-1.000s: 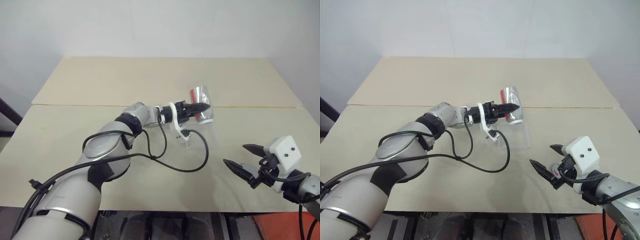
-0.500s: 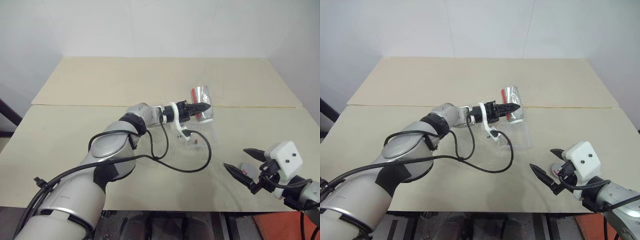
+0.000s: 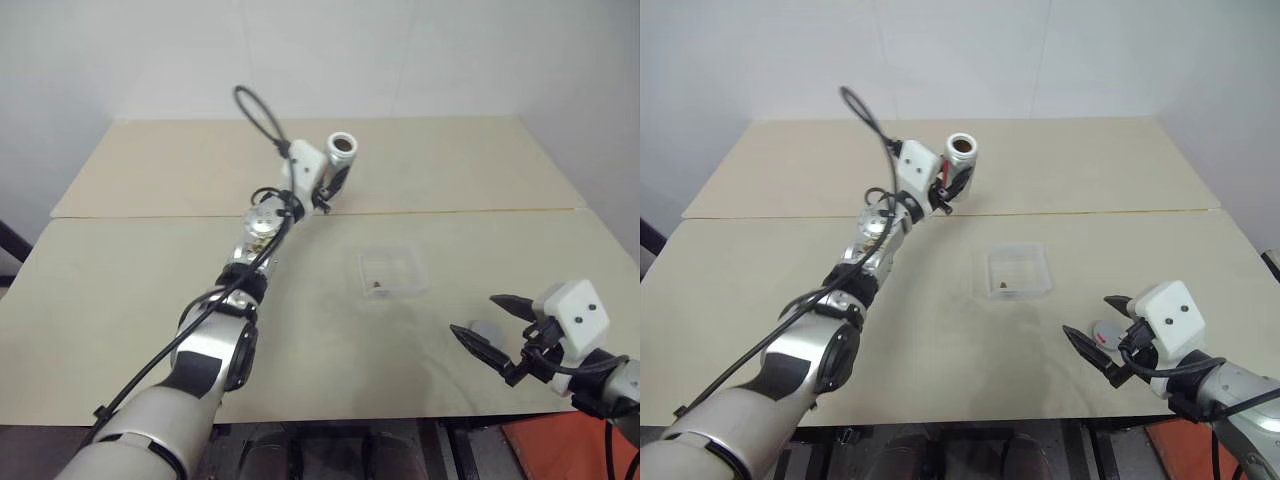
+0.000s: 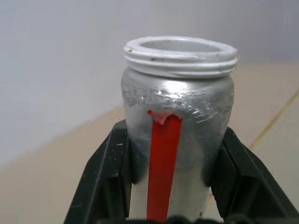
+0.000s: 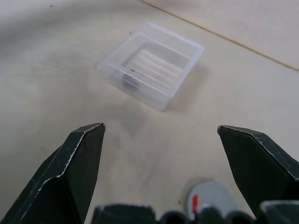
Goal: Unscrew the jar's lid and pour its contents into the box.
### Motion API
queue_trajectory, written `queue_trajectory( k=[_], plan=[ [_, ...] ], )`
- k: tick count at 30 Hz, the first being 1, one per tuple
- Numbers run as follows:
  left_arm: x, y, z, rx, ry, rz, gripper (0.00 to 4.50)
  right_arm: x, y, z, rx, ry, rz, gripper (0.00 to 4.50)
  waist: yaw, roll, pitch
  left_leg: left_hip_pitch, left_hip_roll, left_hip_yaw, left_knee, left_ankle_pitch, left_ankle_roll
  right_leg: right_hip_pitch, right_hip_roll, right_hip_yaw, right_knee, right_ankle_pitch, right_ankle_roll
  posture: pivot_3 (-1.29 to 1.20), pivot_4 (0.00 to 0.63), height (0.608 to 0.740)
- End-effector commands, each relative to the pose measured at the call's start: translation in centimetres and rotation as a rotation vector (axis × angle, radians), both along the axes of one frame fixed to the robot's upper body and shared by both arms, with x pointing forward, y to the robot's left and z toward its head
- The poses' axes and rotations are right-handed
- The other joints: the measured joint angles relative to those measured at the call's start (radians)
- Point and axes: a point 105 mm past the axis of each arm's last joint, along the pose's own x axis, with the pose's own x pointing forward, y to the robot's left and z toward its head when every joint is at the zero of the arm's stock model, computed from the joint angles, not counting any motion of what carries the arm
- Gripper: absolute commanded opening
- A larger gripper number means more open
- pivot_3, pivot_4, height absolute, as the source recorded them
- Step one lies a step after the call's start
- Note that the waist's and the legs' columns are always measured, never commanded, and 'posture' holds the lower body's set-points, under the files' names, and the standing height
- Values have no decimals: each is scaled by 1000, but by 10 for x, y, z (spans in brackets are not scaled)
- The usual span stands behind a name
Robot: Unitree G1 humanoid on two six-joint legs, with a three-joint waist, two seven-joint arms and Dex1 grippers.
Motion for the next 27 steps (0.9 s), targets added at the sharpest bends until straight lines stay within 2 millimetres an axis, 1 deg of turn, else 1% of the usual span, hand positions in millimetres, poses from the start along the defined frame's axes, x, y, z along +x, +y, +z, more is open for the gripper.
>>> queue_trajectory(
  k=[1, 4, 6, 7, 11, 15, 19, 20, 21, 24, 27],
  plan=[
    [-13, 3, 10, -42, -7, 1, 1862, 3, 4, 7, -17, -37, 33, 4483, 2, 0, 0, 0, 0, 0, 0, 0, 0, 0, 0, 0, 0, 0, 0, 0, 150, 740],
    [-24, 10, -13, -24, 55, 45, 1862, 8, 5, 7, -16, -39, 47, 4483, 8, 0, 0, 0, 0, -1, 0, 0, 0, 1, 0, 0, 0, 0, 0, 0, 150, 740],
    [-30, 13, -31, 35, 66, 73, 1862, 9, 6, 7, -15, -37, 53, 4483, 10, 0, 0, 2, 0, -1, 0, 0, 0, 4, 0, 0, -2, 0, 0, 0, 150, 740],
    [-33, 15, -39, 35, 90, 80, 1862, 10, 6, 7, -17, -35, 57, 4483, 11, 0, 0, 3, 0, -1, 0, 0, 0, 5, 0, 0, -2, 0, 0, 0, 150, 740],
    [-42, 18, -65, 124, 112, 93, 1862, 10, 8, 5, -17, -31, 69, 4483, 12, 0, 0, 7, 0, -1, 0, -1, 1, 9, 0, 0, -4, 0, 0, 0, 150, 740],
    [-46, 20, -75, 36, 187, 95, 1862, 9, 8, 5, -18, -31, 70, 4483, 11, 1, -1, 9, 0, -1, 0, -1, 2, 10, 0, 1, -4, 0, 0, 0, 150, 740],
    [-50, 23, -80, 17, 159, 100, 1862, 8, 8, 4, -26, -30, 72, 4483, 10, 1, -1, 9, 1, -1, 0, -2, 2, 10, 0, 1, -4, 0, 0, 0, 150, 740],
    [-50, 24, -80, 9, 156, 109, 2568, 8, 8, 4, -29, -30, 72, 4500, 10, 1, -1, 9, 1, -1, 0, -2, 2, 10, 0, 1, -4, 0, -1, 0, 150, 740],
    [-50, 24, -80, 3, 159, 111, 2712, 8, 8, 4, -28, -30, 72, 4500, 10, 1, -1, 9, 1, -1, 0, -2, 2, 10, 0, 1, -4, 0, -1, 0, 150, 740],
    [-52, 24, -81, 6, 155, 100, 3486, 7, 8, 3, -29, -31, 74, 4500, 10, 1, -1, 9, 1, -1, 0, -2, 3, 10, 0, 1, -4, 0, -1, 0, 150, 740],
    [-54, 25, -82, 6, 156, 102, 4469, 7, 8, 4, -28, -33, 82, 4500, 10, 1, -1, 9, 1, -1, 0, -2, 3, 10, 0, 1, -5, 0, -1, 0, 150, 740]
  ],
)
